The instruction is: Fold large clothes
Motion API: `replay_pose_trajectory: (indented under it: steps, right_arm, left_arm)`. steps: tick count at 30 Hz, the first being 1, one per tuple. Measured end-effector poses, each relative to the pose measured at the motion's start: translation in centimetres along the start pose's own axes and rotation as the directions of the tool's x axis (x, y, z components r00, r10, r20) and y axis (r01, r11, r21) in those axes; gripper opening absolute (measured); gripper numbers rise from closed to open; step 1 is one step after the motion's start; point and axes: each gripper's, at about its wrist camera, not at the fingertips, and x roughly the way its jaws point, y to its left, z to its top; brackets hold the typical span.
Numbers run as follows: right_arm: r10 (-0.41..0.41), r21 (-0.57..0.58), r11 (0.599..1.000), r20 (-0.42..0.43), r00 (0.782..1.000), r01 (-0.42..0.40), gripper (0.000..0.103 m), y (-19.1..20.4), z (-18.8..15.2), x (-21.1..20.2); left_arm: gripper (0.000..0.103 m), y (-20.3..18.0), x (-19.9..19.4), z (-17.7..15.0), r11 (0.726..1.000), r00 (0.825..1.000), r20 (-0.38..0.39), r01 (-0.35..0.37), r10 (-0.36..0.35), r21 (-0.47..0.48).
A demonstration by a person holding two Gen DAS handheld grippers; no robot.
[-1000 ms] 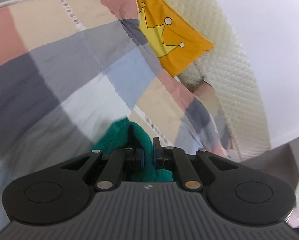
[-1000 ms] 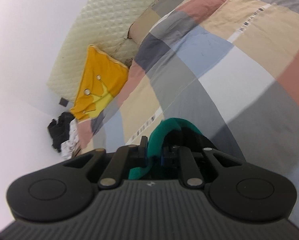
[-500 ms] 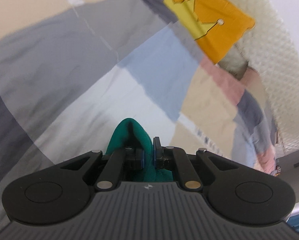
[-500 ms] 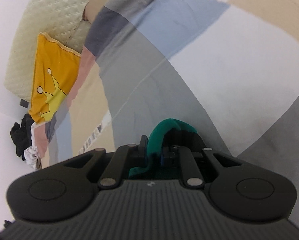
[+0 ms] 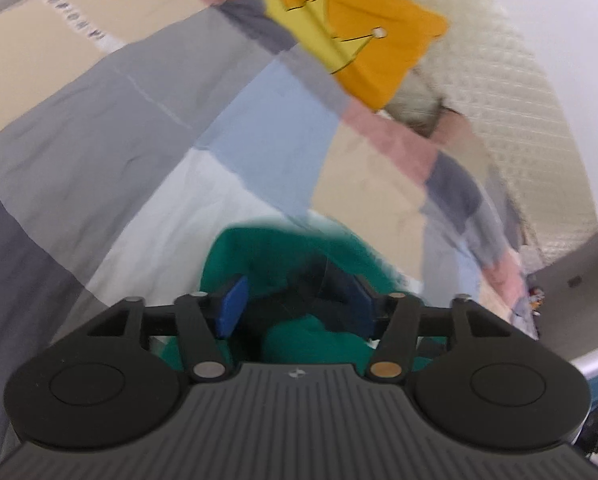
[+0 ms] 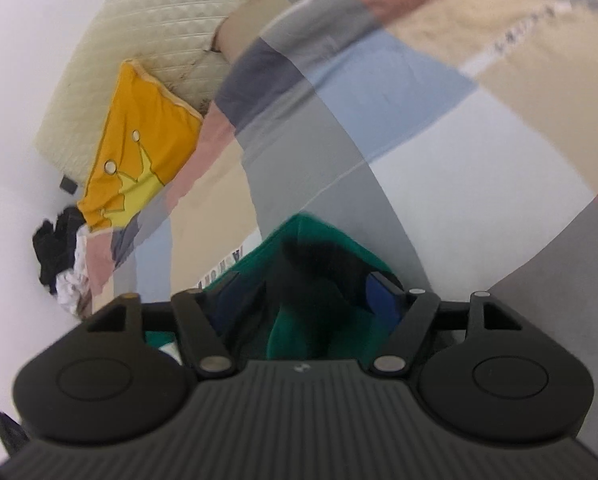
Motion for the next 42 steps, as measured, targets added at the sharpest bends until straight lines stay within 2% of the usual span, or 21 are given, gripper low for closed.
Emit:
replay_pose_trajectory:
  steps: [3,5,9,12,14,17,20,23,25,26,27,28,29,30,31,32,35,36,39,42]
  right_arm:
    - [-0.036,-0.043,0.998,0.008,0.999,0.036,0.071,1.1,-0.2,-1.6]
    - [-0.024,-0.079,0.997,0.012,1.0,0.025,0.071,2.0,-0.5,-2.1]
    - [-0.043,-0.125,0.991,-0.031,0.999,0.039,0.071,3.6,-1.3,-1.0]
    - [-0.069,-0.083,0.995,-0.101,0.993,0.061,0.071,3.4,-1.2,1.4]
    - [-0.099,-0.08,0.993,-0.113,0.989,0.09,0.071,3.5,-1.0,2.9]
    - [-0.133,-0.137,0.984,-0.129,0.983,0.115,0.07,4.2,-1.0,5.0]
    - [-0.18,-0.196,0.97,-0.165,0.97,0.147,0.07,4.7,-1.0,7.0]
    - [-0.232,-0.267,0.947,-0.186,0.955,0.178,0.068,4.8,-1.2,8.4]
    - [-0.257,-0.31,0.932,-0.197,0.946,0.188,0.065,4.6,-1.6,8.7]
    - [-0.257,-0.326,0.927,-0.2,0.945,0.184,0.064,4.5,-1.7,8.7]
    - [-0.246,-0.326,0.93,-0.209,0.947,0.17,0.062,4.2,-1.7,8.6]
    - [-0.238,-0.32,0.934,-0.218,0.946,0.161,0.053,3.9,-1.7,8.4]
    - [-0.235,-0.32,0.935,-0.226,0.945,0.156,0.046,3.7,-1.8,8.1]
    - [-0.236,-0.327,0.933,-0.231,0.944,0.153,0.032,3.7,-1.9,7.7]
    - [-0.232,-0.335,0.931,-0.233,0.944,0.146,0.016,3.6,-2.0,7.2]
    - [-0.231,-0.341,0.929,-0.23,0.946,0.144,0.011,3.7,-2.0,6.7]
    - [-0.198,-0.363,0.924,-0.185,0.962,0.12,0.008,4.4,-2.1,4.6]
    - [-0.184,-0.361,0.925,-0.16,0.97,0.116,0.008,4.7,-2.0,3.6]
    - [-0.114,-0.32,0.944,-0.098,0.989,0.077,0.008,5.6,-1.0,1.1]
    - [-0.061,-0.272,0.961,-0.019,0.998,0.054,0.008,6.8,0.7,-0.4]
  left_arm:
    - [0.071,-2.3,-0.9,-0.7,0.999,0.999,-0.037,0.008,-0.007,0.034]
    - [0.073,-3.7,-1.3,-1.6,0.999,0.999,-0.047,0.013,-0.011,0.043]
    - [0.075,-6.0,-0.1,-3.0,1.0,0.997,-0.079,0.02,-0.018,0.02]
    - [0.077,-7.9,1.6,-3.5,0.998,0.995,-0.097,-0.021,0.027,0.058]
    - [0.077,-8.7,2.9,-3.5,0.995,0.992,-0.108,-0.048,0.057,0.086]
    - [0.078,-9.3,5.2,-3.3,0.983,0.983,-0.112,-0.134,0.148,0.124]
    - [0.078,-9.0,7.5,-2.9,0.975,0.966,-0.159,-0.184,0.203,0.125]
    - [0.078,-9.1,8.9,-3.0,0.963,0.956,-0.175,-0.207,0.237,0.174]
    - [0.077,-10.0,9.2,-3.3,0.945,0.95,-0.176,-0.21,0.257,0.249]
    - [0.074,-10.5,9.2,-3.6,0.932,0.95,-0.177,-0.196,0.257,0.304]
    - [0.063,-10.7,9.1,-3.8,0.925,0.95,-0.175,-0.192,0.259,0.327]
    - [0.055,-10.8,8.8,-4.1,0.918,0.947,-0.176,-0.195,0.267,0.344]
    - [0.037,-10.8,8.6,-4.3,0.914,0.945,-0.183,-0.195,0.272,0.355]
    - [0.02,-10.8,8.3,-4.5,0.91,0.943,-0.184,-0.195,0.276,0.367]
    - [0.013,-10.9,7.7,-4.7,0.904,0.947,-0.176,-0.186,0.27,0.386]
    - [0.005,-11.0,6.9,-4.7,0.901,0.954,-0.152,-0.183,0.26,0.393]
    - [0.004,-10.8,3.1,-3.8,0.928,0.981,-0.031,-0.168,0.189,0.332]
    - [0.004,-10.8,1.8,-3.3,0.934,0.985,0.015,-0.169,0.173,0.313]
    - [0.004,-11.0,-1.1,-1.7,0.948,0.979,0.121,-0.19,0.164,0.256]
    - [0.003,-11.8,-2.9,-0.2,0.951,0.962,0.212,-0.22,0.174,0.219]
